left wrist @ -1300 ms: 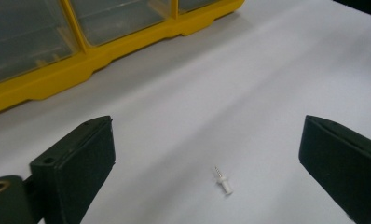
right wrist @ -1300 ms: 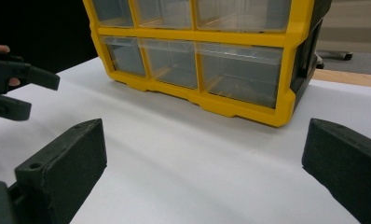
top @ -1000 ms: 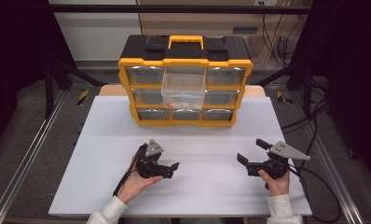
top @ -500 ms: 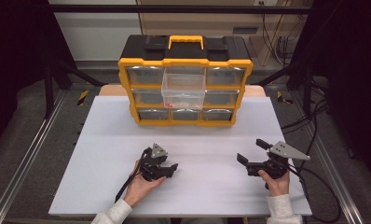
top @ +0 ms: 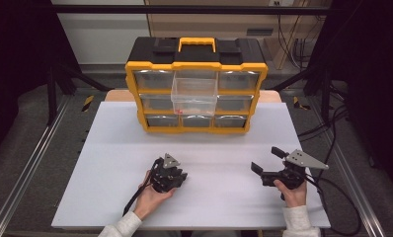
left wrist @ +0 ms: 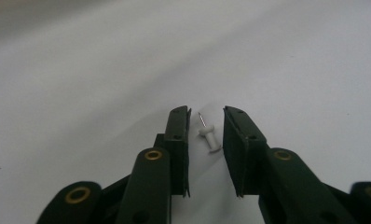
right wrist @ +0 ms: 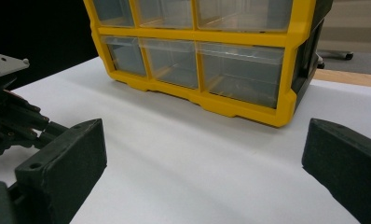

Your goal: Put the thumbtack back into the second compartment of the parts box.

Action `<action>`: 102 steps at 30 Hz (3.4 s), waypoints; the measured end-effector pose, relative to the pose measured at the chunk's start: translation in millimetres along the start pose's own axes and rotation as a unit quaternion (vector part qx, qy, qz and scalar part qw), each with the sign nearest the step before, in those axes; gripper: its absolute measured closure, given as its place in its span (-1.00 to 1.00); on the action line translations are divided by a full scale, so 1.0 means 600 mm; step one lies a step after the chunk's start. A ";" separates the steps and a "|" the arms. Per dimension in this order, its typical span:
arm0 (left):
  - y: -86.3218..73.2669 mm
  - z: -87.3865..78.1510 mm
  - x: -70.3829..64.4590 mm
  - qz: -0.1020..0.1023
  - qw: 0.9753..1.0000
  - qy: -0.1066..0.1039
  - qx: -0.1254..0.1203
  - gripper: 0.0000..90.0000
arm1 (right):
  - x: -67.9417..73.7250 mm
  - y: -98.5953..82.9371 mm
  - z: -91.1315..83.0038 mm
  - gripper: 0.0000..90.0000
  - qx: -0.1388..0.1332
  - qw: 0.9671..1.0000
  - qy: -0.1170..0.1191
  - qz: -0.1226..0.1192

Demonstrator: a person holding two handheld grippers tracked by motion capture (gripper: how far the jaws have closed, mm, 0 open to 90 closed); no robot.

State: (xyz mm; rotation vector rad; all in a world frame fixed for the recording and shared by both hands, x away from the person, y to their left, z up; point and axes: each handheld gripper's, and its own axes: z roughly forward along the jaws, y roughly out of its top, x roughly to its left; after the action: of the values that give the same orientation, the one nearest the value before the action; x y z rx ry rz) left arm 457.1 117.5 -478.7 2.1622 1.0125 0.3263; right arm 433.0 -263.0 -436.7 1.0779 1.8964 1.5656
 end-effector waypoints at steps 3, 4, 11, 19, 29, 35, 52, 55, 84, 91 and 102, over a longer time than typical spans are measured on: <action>0.000 0.000 -0.001 0.002 1.000 0.000 0.002 0.72 | 0.000 0.000 0.000 -0.99 0.000 1.000 0.000 0.000; 0.000 0.000 -0.001 0.002 1.000 -0.001 0.003 0.77 | 0.000 0.000 0.000 -0.99 0.000 1.000 0.000 0.000; 0.001 0.001 -0.001 0.005 1.000 -0.004 0.003 0.87 | 0.000 0.001 -0.001 -0.99 0.000 1.000 0.000 0.002; 0.004 -0.009 0.008 0.002 1.000 -0.009 -0.008 0.88 | 0.000 0.001 -0.001 -0.99 0.000 1.000 0.000 0.002; 0.016 -0.046 0.016 -0.004 0.999 -0.013 -0.035 0.88 | 0.000 0.001 -0.001 -0.99 0.000 1.000 0.000 0.002; 0.026 -0.068 0.020 -0.005 0.999 -0.016 -0.049 0.88 | 0.000 0.001 -0.001 -0.99 0.000 1.000 0.000 0.002; 0.068 -0.149 0.034 -0.003 0.995 -0.016 -0.097 0.88 | 0.000 0.000 0.000 -0.99 -0.001 1.000 -0.001 0.000; 0.077 -0.162 0.036 0.000 0.995 -0.014 -0.102 0.88 | 0.000 0.000 0.000 -0.99 0.000 1.000 0.000 0.001; 0.193 -0.286 0.035 0.036 0.988 0.002 -0.153 0.88 | 0.000 0.000 0.000 -0.99 0.000 1.000 -0.002 0.001; 0.237 -0.316 0.026 0.045 0.983 0.008 -0.176 0.88 | 0.000 0.000 0.000 -0.99 0.001 1.000 -0.001 0.001; 0.317 -0.318 0.014 0.058 0.980 0.023 -0.191 0.88 | 0.000 0.001 -0.001 -0.99 0.001 1.000 0.000 0.003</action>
State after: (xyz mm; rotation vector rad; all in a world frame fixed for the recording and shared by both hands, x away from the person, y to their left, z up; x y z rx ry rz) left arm 476.6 136.1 -210.4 1.8733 0.7757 0.5783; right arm 432.7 -263.2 -436.1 1.0847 1.8962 1.5673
